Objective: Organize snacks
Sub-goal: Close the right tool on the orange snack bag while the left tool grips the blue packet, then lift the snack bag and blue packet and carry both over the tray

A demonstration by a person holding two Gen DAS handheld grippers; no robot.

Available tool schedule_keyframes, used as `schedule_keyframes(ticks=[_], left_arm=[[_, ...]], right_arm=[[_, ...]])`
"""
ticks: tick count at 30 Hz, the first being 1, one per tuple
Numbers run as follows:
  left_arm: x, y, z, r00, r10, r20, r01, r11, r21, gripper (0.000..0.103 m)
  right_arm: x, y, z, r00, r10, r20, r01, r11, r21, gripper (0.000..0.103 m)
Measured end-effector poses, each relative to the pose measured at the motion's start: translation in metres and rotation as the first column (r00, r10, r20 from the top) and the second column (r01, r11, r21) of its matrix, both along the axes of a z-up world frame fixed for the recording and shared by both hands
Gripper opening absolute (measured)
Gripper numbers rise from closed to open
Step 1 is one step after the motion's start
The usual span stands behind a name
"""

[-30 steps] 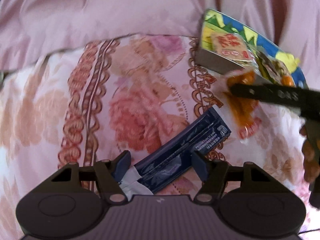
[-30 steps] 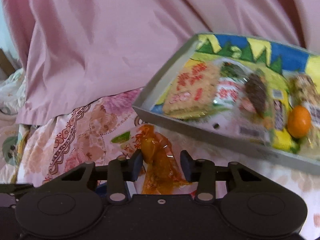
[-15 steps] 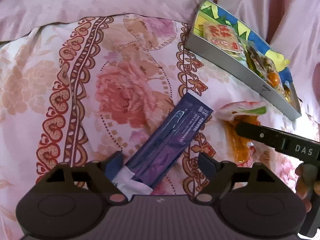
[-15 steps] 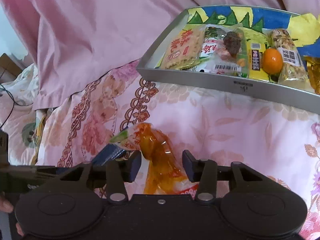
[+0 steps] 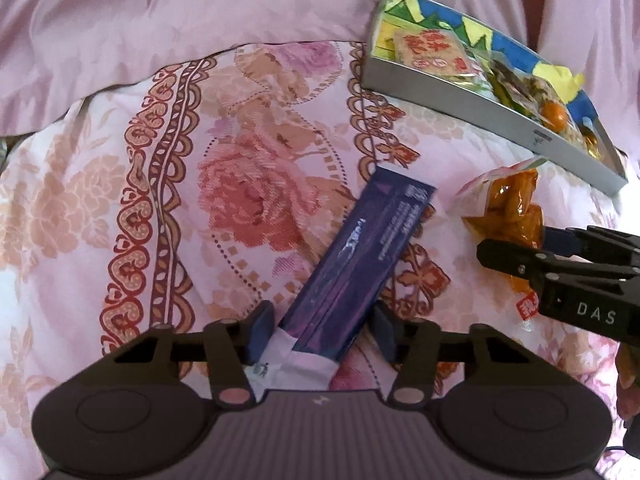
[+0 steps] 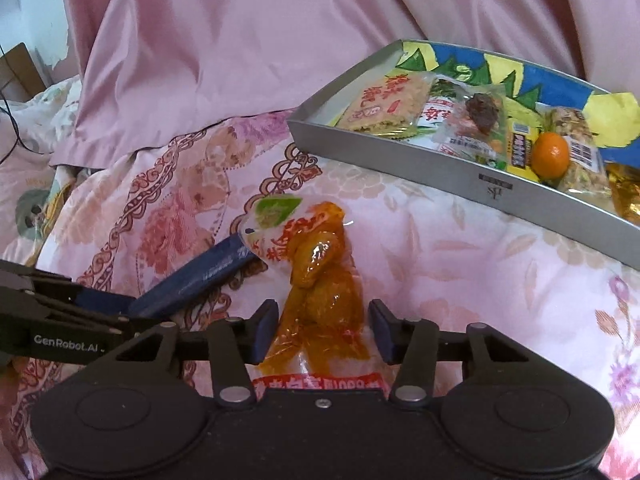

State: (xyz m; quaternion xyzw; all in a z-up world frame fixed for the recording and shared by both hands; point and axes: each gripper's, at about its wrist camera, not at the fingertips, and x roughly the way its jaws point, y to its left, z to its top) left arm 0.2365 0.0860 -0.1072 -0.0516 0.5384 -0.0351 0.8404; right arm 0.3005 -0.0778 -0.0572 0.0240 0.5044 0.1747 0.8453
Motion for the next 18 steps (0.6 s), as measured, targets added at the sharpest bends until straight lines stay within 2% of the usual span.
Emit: schedule_keyframes(ticks=[6, 12, 18], left_arm=[[-0.017, -0.005, 0.006, 1.0, -0.005, -0.019, 0.004, 0.999, -0.051, 0.047], [-0.033, -0.008, 0.011, 0.999, -0.011, -0.049, 0.003, 0.99, -0.144, 0.045], [-0.044, -0.014, 0.019, 0.999, -0.012, -0.037, 0.006, 0.986, -0.165, 0.042]], right_arm=[[-0.031, -0.01, 0.01, 0.999, 0.026, -0.031, -0.028, 0.999, -0.046, 0.05], [-0.068, -0.027, 0.025, 0.99, 0.018, -0.137, -0.023, 0.999, -0.036, 0.05], [-0.097, -0.038, 0.031, 0.985, -0.026, -0.173, 0.024, 1.0, -0.011, 0.05]])
